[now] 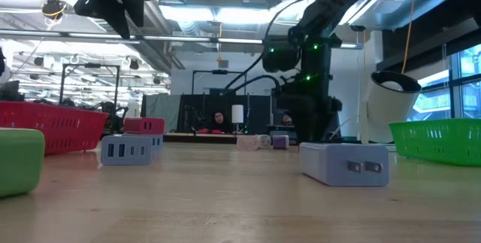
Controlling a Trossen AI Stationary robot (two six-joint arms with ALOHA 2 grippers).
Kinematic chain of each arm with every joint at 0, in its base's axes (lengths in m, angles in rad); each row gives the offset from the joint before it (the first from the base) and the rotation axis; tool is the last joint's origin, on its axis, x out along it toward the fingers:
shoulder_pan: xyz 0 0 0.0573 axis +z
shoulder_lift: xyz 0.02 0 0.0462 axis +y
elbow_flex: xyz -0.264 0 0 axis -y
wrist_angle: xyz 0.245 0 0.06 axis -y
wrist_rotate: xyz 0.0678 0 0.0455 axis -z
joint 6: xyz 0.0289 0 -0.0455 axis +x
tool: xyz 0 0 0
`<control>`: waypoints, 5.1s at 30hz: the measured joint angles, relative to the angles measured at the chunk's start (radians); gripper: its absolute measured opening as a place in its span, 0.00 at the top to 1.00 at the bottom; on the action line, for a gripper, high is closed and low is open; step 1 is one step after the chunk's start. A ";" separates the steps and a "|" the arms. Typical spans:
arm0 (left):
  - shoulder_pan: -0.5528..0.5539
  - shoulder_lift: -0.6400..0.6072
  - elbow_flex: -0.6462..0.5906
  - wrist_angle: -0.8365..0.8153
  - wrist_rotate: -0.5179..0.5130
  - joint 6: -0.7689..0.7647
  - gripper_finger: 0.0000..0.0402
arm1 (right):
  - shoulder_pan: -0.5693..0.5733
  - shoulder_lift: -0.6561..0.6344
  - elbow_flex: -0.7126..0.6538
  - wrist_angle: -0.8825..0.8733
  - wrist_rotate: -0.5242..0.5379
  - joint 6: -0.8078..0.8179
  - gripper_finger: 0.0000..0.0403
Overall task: Pick & Place Office items
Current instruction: Put the red digital timer into the orange basket
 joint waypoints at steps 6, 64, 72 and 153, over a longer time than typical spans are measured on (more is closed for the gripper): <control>0.000 0.000 0.000 0.002 -0.001 -0.011 0.57 | -0.035 0.023 0.000 0.030 -0.061 -0.025 0.26; 0.001 0.004 0.000 1.047 -0.342 0.458 0.58 | 0.056 -0.649 0.000 0.926 -0.198 -0.248 0.58; -0.037 0.004 0.000 1.434 -0.310 0.997 0.57 | 0.080 -0.649 0.000 1.190 -0.144 -0.039 0.58; 0.013 0.308 0.000 2.066 -0.551 1.900 0.85 | 0.035 -0.578 0.000 1.202 -0.272 0.267 0.23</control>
